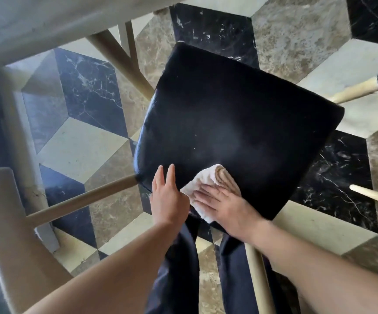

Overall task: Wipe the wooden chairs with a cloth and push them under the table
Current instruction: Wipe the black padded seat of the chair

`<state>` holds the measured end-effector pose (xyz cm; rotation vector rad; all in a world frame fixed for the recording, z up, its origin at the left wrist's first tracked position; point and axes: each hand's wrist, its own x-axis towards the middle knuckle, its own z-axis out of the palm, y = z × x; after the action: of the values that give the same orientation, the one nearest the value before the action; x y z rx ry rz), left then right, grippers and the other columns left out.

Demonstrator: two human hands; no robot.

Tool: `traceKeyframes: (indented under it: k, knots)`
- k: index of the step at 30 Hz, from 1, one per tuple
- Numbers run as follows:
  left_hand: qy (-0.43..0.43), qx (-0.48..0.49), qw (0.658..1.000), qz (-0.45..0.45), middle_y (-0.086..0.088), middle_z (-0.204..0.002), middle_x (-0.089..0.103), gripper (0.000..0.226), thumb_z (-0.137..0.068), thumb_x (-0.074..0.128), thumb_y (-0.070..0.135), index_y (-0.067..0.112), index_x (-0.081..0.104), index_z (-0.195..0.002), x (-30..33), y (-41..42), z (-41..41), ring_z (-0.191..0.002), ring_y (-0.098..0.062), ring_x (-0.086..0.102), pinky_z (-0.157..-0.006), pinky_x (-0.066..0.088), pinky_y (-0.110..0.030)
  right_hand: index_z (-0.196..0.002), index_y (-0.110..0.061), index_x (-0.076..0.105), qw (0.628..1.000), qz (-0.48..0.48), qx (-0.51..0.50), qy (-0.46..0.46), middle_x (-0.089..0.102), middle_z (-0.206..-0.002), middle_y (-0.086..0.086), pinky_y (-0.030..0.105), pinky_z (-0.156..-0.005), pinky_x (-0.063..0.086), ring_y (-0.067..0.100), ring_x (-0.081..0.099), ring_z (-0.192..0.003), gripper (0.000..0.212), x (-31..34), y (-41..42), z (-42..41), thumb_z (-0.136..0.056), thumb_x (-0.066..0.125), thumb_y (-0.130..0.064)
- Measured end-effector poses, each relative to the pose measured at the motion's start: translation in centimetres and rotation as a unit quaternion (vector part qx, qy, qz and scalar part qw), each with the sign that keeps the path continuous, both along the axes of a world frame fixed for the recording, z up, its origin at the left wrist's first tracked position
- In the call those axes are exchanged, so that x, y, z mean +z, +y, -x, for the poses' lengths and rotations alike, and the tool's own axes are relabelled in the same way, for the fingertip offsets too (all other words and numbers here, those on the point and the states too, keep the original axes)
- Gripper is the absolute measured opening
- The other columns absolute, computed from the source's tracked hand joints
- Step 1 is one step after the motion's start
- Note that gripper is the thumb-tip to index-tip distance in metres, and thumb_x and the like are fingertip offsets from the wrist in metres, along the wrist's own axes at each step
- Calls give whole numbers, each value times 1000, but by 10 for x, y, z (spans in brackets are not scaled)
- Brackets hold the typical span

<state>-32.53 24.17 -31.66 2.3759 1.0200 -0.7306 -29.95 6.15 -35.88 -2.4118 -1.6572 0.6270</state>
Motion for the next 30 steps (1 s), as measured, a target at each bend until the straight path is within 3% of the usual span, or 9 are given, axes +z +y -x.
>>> traceKeyframes:
  k: [4,6,9,15,19,22,25,28,30]
  knots:
    - [53,-74,996,-25,1,-171,-17,101,-80,47,8,36,-4,-162,-7,7,-5,-158,-26,-13,-124,11,-60,-136,-14,61,991,-8,74,-111,58,-143,3,50,-114,35,28,51,-135,46,-11,-21,-91,-93,46,-13]
    - [61,-91,993,-31,3,-169,-25,101,-81,45,13,41,-14,-158,-12,8,-8,-156,-30,-20,-119,7,-69,-139,-6,55,991,-16,-44,-123,54,-146,13,54,-113,38,35,48,-137,51,-16,-23,-139,-88,48,-4]
    - [62,-89,994,-26,2,-169,-27,96,-85,44,22,41,-14,-158,-18,6,-12,-156,-33,-21,-116,8,-74,-148,-9,44,969,18,-239,-52,34,-160,11,53,-123,17,35,25,-149,69,-12,-7,-192,-82,57,7]
    - [68,-70,995,17,0,-169,-25,82,-94,42,38,41,-6,-161,-22,3,-12,-155,-35,-21,-119,9,-72,-154,-19,29,862,43,-505,5,10,-168,4,55,-123,2,26,6,-154,66,-7,134,-193,-93,53,-15]
    - [107,-104,988,40,-6,-169,-25,74,-103,42,34,29,-1,-163,-19,6,-16,-153,-38,-28,-119,0,-69,-154,-17,29,938,10,-344,53,20,-165,7,54,-123,6,27,12,-153,58,-3,224,-138,-97,40,-18]
    - [147,-96,984,39,-3,-172,-11,64,-111,33,28,18,-1,-164,-20,14,-10,-156,-30,-19,-120,-19,-49,-139,-7,47,979,51,-186,59,44,-144,19,53,-117,20,39,31,-139,53,6,253,-81,-89,36,-22]
    - [142,-135,980,34,-5,-172,-3,71,-106,38,38,21,0,-164,-21,19,-8,-157,-37,-10,-124,-1,-60,-140,-10,47,997,38,-26,65,40,-150,12,48,-120,21,34,29,-144,70,3,240,-72,-85,4,-9]
    - [87,-113,989,46,-8,-171,-17,78,-98,44,36,31,2,-163,-23,15,-9,-154,-40,-23,-121,8,-69,-145,-18,46,996,-21,77,26,32,-161,0,38,-125,4,21,20,-151,50,-1,214,-123,-100,25,-9]
    - [65,-106,992,35,-4,-168,-29,86,-94,45,34,38,-8,-161,-27,13,-6,-153,-38,-28,-120,9,-69,-150,-16,40,999,-33,13,2,26,-164,1,37,-125,4,20,17,-153,52,-6,197,-175,-99,34,-5]
